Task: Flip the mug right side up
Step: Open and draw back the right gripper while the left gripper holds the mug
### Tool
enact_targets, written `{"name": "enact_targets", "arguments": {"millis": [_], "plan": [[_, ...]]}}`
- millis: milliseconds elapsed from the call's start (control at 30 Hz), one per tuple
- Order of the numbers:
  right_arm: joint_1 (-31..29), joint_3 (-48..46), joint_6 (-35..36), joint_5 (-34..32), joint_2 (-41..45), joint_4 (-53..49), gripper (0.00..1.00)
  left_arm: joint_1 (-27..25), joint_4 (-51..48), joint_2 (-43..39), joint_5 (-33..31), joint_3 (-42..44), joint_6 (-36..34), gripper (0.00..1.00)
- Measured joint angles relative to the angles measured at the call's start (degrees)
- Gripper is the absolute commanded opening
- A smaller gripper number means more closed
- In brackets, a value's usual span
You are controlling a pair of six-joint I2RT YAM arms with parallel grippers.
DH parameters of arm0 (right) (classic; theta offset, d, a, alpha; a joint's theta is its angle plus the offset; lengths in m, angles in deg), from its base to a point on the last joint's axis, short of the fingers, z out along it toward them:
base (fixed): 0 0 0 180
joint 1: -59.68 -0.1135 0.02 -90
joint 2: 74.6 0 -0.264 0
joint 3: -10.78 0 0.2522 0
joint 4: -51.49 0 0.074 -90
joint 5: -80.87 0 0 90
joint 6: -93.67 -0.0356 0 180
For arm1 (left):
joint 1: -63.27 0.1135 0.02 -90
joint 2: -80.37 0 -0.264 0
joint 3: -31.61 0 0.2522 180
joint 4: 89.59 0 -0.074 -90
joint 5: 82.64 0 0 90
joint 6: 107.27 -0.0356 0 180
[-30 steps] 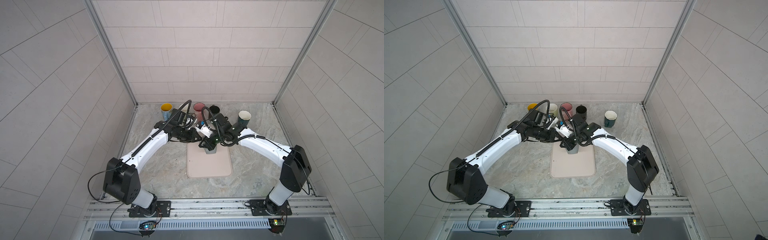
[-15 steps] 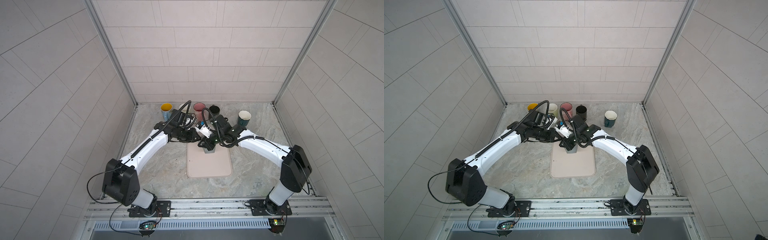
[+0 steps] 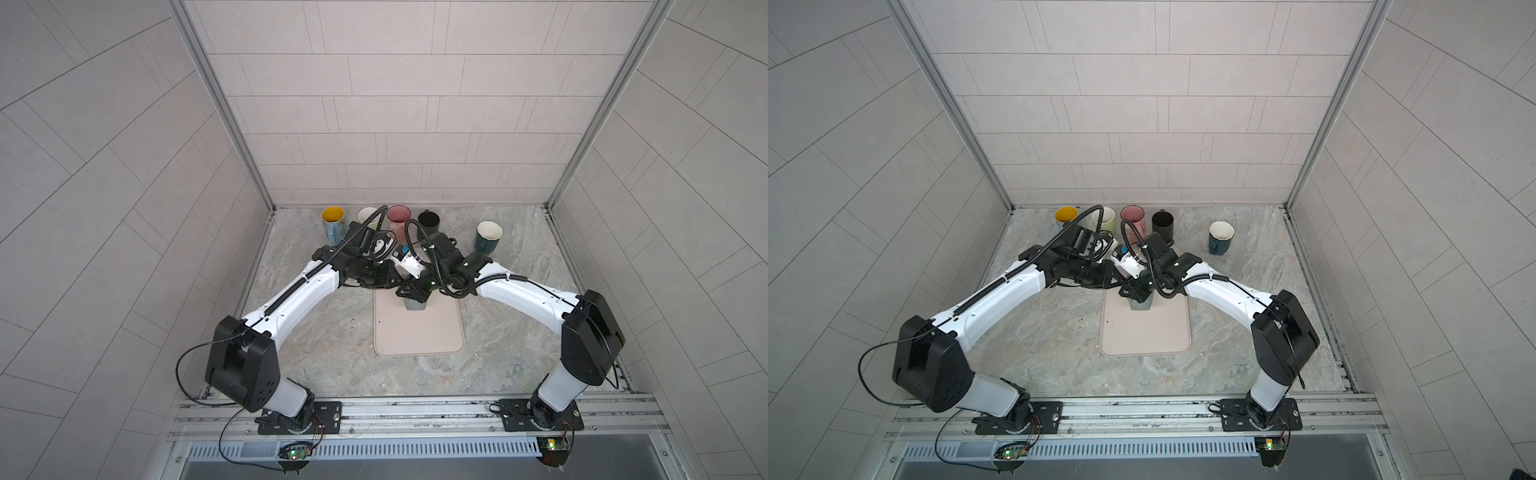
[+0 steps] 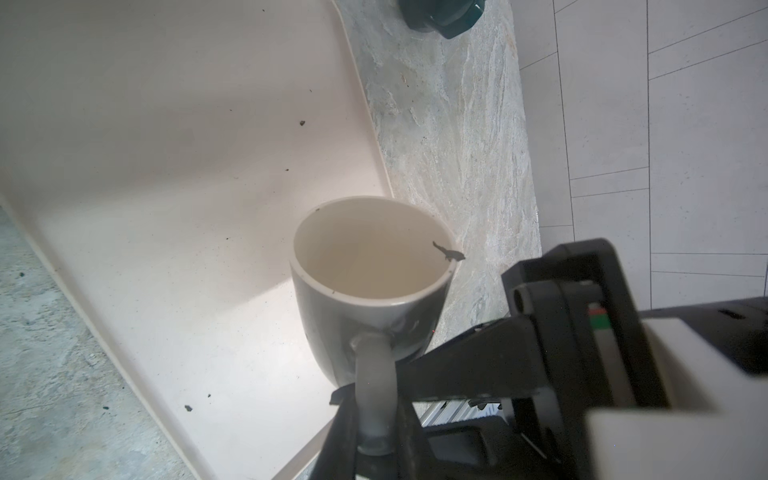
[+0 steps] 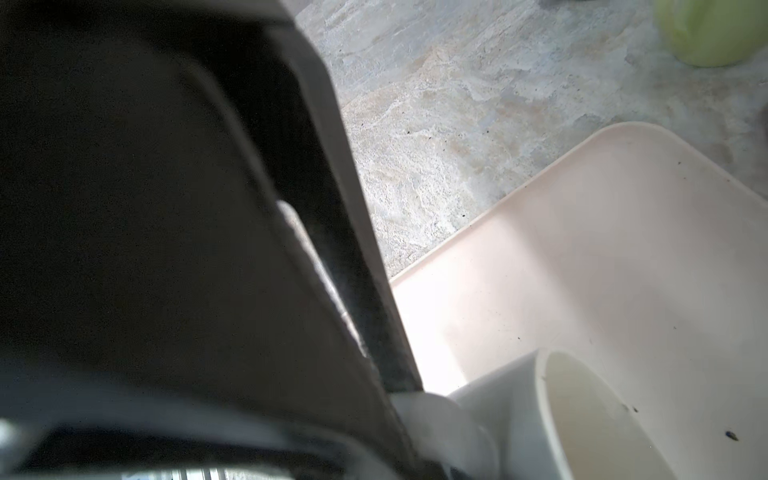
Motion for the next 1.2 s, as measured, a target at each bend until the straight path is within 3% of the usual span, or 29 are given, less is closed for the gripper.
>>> {"name": "enact_targets", "arguments": {"millis": [567, 1200], "plan": [[0.52, -2.54, -0.96, -1.46, 1.97, 1.29, 0.30, -0.55, 0.63, 2.60, 0.11, 0.00, 0.59, 0.00], [1.20, -5.51, -1.90, -6.23, 13.53, -1.68, 0.31, -0.46, -0.87, 5.29, 1.46, -0.13, 0.46, 0.00]]}}
